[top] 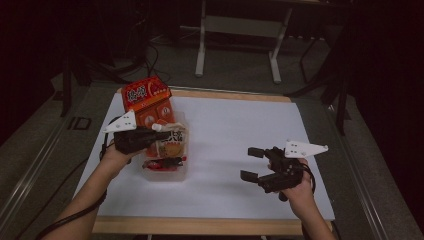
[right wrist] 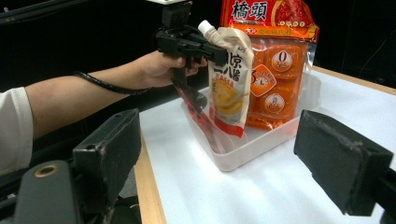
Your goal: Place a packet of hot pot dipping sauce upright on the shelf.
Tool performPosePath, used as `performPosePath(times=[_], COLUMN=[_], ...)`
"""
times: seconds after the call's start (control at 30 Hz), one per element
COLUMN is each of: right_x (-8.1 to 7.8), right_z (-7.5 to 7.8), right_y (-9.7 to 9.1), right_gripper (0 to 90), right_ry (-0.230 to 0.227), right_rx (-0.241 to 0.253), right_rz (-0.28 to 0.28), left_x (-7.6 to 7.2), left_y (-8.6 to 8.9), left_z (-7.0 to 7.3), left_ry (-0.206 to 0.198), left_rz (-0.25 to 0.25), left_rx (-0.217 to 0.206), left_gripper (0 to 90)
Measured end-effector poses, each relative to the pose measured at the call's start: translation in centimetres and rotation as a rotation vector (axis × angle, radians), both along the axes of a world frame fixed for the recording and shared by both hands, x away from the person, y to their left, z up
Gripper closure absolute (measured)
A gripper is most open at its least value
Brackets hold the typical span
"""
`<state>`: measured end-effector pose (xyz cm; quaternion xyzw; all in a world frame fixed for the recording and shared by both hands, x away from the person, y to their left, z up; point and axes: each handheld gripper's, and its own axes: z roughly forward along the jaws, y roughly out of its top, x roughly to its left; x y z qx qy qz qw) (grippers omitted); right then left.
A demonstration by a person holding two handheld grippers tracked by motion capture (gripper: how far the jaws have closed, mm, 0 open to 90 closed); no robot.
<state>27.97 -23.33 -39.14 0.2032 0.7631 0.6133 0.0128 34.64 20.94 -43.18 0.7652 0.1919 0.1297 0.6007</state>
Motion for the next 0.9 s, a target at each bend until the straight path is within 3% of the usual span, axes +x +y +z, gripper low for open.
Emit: performPosePath(times=[0.4,0.83,0.9], right_x=[-0.02,0.0,0.02], right_z=[-0.14,-0.1,-0.11], right_y=[0.21,-0.04,-0.12], right_gripper=[14.9,15.0,15.0], right_ry=[0.008,0.01,0.013], right_rx=[-0.007,0.001,0.003], right_rz=[0.009,0.007,0.005], left_x=[-0.08,0.58,0.6], left_y=[0.25,-0.16,-0.4], left_z=[-0.56,0.05,0.37], left_ry=[0.009,0.002,-0.014], left_rz=[-0.009,-0.006,-0.006], left_rx=[-0.03,0.021,0.034], left_gripper=[88.2,88.2,88.3])
